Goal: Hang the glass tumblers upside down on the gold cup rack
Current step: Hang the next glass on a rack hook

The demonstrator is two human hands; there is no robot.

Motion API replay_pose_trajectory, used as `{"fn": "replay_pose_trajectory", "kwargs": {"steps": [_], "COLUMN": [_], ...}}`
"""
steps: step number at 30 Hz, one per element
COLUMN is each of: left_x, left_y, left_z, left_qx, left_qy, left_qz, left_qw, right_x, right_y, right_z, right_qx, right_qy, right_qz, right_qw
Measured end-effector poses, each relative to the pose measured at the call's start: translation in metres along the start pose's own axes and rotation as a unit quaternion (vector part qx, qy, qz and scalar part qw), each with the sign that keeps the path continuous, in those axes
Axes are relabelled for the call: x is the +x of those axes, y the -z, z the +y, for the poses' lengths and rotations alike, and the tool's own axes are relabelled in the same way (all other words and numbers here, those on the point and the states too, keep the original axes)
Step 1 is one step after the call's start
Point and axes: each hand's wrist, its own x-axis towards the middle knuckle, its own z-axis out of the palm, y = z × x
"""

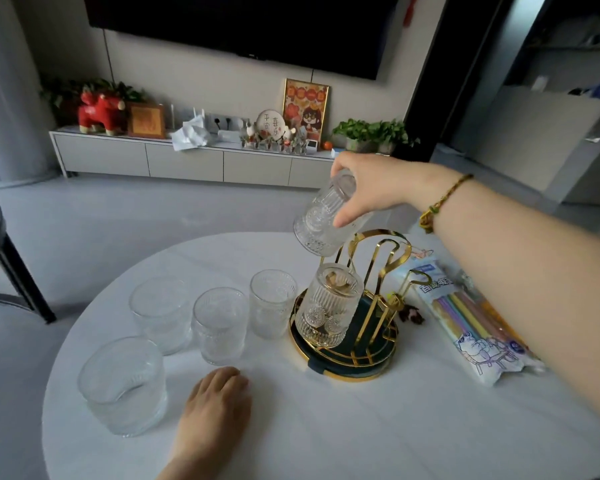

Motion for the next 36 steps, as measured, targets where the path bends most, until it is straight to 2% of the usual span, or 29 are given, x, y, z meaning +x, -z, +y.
{"fn": "replay_pose_trajectory", "kwargs": {"steps": [7,17,36], "left_x": [0.001,0.004,0.008], "left_y": [-0.002,-0.017,-0.024], "left_z": [-0.001,-0.010,-0.014], "left_qx": [-0.013,-0.016,-0.018], "left_qy": [0.013,0.002,-0.018], "left_qz": [-0.003,0.044,0.083], "left_qw": [1.000,0.999,0.996], "right_x": [0.031,0.044,0.057], "right_y": [-0.034,-0.073,-0.093], "right_z": [-0.009,-0.006,0.015], "right_qx": [-0.017,-0.042,-0.073], "right_qy": [-0.021,-0.057,-0.070], "right_qz": [-0.045,-0.109,-0.102], "right_qw": [0.999,0.992,0.990]}}
